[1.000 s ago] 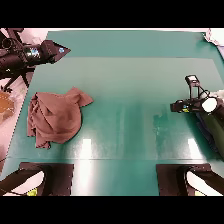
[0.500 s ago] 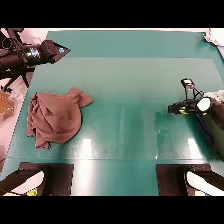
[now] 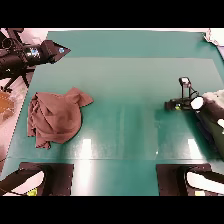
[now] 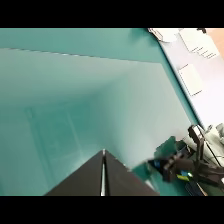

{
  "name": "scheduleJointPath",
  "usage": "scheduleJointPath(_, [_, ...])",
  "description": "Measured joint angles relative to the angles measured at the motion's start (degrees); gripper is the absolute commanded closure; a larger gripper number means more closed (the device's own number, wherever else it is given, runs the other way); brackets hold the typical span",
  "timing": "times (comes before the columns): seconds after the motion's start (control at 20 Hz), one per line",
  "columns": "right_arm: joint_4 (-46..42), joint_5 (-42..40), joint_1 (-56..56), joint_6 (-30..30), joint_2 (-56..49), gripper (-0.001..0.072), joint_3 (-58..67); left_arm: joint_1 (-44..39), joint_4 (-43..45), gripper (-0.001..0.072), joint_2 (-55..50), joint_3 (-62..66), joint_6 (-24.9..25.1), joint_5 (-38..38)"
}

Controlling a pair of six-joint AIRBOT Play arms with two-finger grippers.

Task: Fold the shirts.

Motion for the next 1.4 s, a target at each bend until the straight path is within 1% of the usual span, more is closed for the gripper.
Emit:
scheduleJointPath(0.05, [-0.5,-4.2,-0.2,0.1,-1.0,0.0692,0.0,0.0,0.0,0.0684,0.0,0.0,0.0,0.0])
scheduleJointPath(0.1, [-0.5,-4.5,-0.1,0.0,-1.7,0.0693,0.0,0.0,0.0,0.0684,0.0,0.0,0.0,0.0])
scheduleJointPath(0.2, [-0.4,-11.8,-0.1,0.0,-3.8,0.0692,0.0,0.0,0.0,0.0685,0.0,0.0,0.0,0.0])
scheduleJointPath(0.3, [0.0,-13.5,-0.1,0.0,-5.1,0.0693,0.6,0.0,-1.0,0.0684,0.0,0.0,0.0,0.1])
scheduleJointPath(0.35, [0.5,-13.1,-0.1,0.1,-5.5,0.0692,1.3,0.0,-1.6,0.0684,0.0,0.0,0.0,0.3])
scheduleJointPath(0.4, [1.3,-10.9,-0.3,0.3,-5.5,0.0692,2.4,0.0,-2.2,0.0685,0.0,0.0,0.0,0.4])
scheduleJointPath(0.45, [2.1,-6.6,-0.5,0.6,-5.2,0.0692,4.0,0.0,-2.8,0.0684,0.0,0.0,0.0,0.9])
scheduleJointPath(0.5, [2.7,0.6,-0.5,0.7,-4.6,0.0692,5.6,0.0,-3.3,0.0685,0.0,0.0,0.0,1.2])
scheduleJointPath(0.6, [3.8,18.3,-0.5,0.9,-2.8,0.0692,9.2,0.0,-4.2,0.0685,0.0,0.0,0.0,1.1])
scheduleJointPath(0.65, [3.7,25.4,-0.5,1.0,-1.9,0.0693,11.0,0.0,-4.3,0.0684,0.0,0.0,0.0,0.7])
scheduleJointPath(0.75, [4.4,36.6,-0.5,1.1,1.0,0.0693,15.6,0.0,-4.1,0.0685,0.0,0.0,0.0,0.1])
scheduleJointPath(0.8, [6.7,37.9,-0.5,1.1,2.6,0.0692,17.9,0.0,-4.0,0.0685,0.0,0.0,0.0,-0.5])
scheduleJointPath(0.9, [10.4,44.3,-0.4,1.1,6.1,0.0692,21.8,0.0,-3.4,0.0684,0.0,0.0,0.0,-1.0])
scheduleJointPath(0.95, [13.2,44.2,-0.3,1.1,8.2,0.0692,23.9,0.0,-3.4,0.0684,0.0,0.0,0.0,-1.0])
scheduleJointPath(1.05, [15.4,45.5,0.1,1.1,12.2,0.0692,27.1,0.2,-2.9,0.0684,0.0,0.2,0.0,-1.5])
scheduleJointPath(1.2, [18.5,44.7,1.6,1.1,17.0,0.0692,30.1,3.8,-1.4,0.0684,0.8,1.3,0.0,-4.2])
scheduleJointPath(1.25, [20.1,44.9,2.4,1.1,18.2,0.066,30.6,6.3,-0.5,0.0684,1.3,2.0,-0.2,-5.5])
scheduleJointPath(1.3, [22.6,44.9,3.3,1.1,19.0,0.0499,30.8,9.0,0.8,0.0684,1.9,2.7,-0.7,-7.5])
scheduleJointPath(1.35, [25.5,45.3,4.6,1.1,19.2,0.0384,30.9,12.2,3.3,0.0659,2.6,3.6,-1.4,-10.1])
scheduleJointPath(1.4, [28.4,45.3,6.3,1.0,18.8,0.0373,30.9,15.4,6.2,0.0464,3.3,4.3,-2.1,-12.8])
